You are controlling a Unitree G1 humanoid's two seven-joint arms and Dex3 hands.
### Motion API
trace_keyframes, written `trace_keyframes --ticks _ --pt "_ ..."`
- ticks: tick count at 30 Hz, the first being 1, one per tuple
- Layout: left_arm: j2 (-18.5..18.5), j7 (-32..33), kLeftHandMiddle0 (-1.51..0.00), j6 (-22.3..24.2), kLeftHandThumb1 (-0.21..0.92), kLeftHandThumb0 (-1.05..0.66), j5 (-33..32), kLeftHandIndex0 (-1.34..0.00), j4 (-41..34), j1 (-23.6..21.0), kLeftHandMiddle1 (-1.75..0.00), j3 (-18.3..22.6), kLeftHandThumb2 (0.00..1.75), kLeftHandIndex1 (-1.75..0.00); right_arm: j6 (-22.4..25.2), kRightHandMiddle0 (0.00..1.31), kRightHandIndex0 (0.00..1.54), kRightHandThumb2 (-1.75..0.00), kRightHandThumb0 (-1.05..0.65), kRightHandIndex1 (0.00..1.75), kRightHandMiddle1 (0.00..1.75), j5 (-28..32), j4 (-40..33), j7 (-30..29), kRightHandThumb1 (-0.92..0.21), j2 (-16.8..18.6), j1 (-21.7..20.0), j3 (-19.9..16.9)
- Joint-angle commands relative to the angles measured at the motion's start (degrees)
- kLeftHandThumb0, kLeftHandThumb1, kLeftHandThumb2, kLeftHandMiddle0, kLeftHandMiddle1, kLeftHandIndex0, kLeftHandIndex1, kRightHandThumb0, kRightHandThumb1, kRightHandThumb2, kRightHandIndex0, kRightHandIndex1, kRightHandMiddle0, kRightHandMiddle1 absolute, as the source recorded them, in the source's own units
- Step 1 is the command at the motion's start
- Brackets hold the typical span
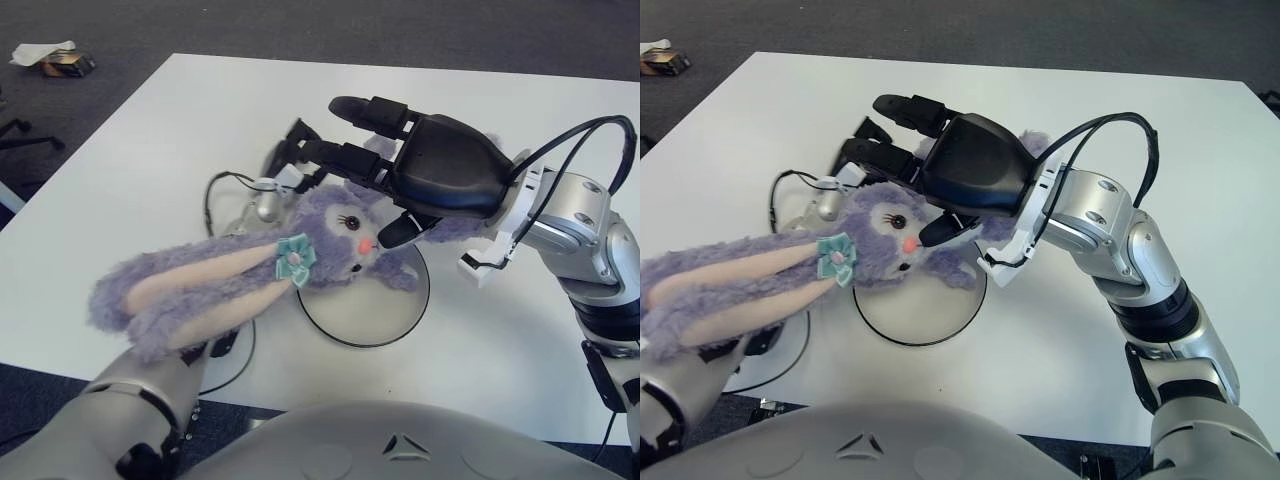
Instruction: Put the doll into the plate.
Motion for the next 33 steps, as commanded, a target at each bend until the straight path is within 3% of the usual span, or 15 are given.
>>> trace_keyframes --ticks 1,26,33 --pt "1.30 3.97 -0.48 1.10 0.66 0.00 0.84 -0.14 0.90 0.74 -1.58 0.41 0.86 -1.75 0.38 0.00 0.00 -0.97 -0.96 0.00 0.02 0.55 -0.93 0.77 -0.92 -0.10 0.33 -0.76" --pt "2.12 9.70 -0.51 0.97 0.58 -0.01 -1.60 -0.17 -0.13 1.31 -1.63 4.70 0.98 -1.75 1.24 0.00 0.00 -0.97 -0.96 0.00 0.02 -0.46 -1.80 2.56 -0.92 1.91 -0.08 -0.22" --pt "2.16 8.20 -0.50 1.87 0.57 0.00 -1.77 -0.18 -0.17 1.26 -1.64 5.11 0.99 -1.75 1.30 0.00 0.00 -0.97 -0.96 0.00 0.02 -0.55 -1.80 2.64 -0.92 2.04 -0.13 -0.18"
